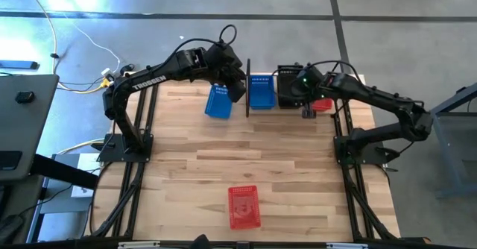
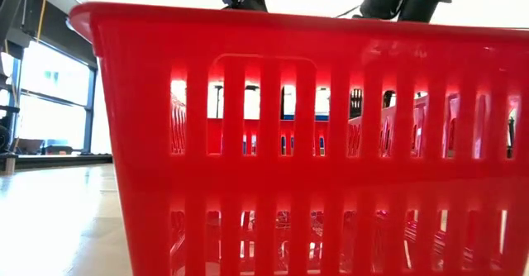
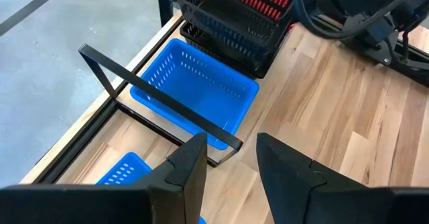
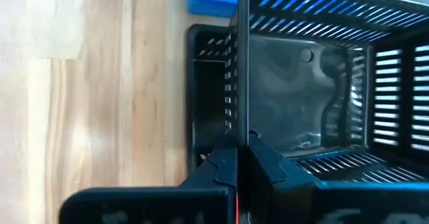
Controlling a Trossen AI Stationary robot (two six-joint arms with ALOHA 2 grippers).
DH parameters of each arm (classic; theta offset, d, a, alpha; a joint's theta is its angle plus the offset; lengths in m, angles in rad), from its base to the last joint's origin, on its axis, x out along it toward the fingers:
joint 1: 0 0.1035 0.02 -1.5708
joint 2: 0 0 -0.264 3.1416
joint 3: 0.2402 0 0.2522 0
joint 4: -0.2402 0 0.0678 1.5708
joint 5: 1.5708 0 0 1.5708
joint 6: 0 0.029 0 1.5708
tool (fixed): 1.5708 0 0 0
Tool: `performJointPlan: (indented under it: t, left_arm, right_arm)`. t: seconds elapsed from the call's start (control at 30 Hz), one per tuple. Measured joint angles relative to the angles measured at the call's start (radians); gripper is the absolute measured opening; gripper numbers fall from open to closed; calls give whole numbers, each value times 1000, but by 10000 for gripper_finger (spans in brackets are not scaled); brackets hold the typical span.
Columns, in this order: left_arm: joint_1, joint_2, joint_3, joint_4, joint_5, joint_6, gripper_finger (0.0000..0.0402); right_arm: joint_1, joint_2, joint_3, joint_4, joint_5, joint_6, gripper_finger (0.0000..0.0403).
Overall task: Stack baskets on shelf by color
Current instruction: Stack the black bin on top of the other black bin on the shelf
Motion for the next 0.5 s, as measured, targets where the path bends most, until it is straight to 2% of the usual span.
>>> performJointPlan:
  t: [0.5]
  left_arm:
    - [0, 1, 0, 8, 0, -11, 119]
  right_arm:
    - [-1, 42, -36, 40, 0, 18, 0]
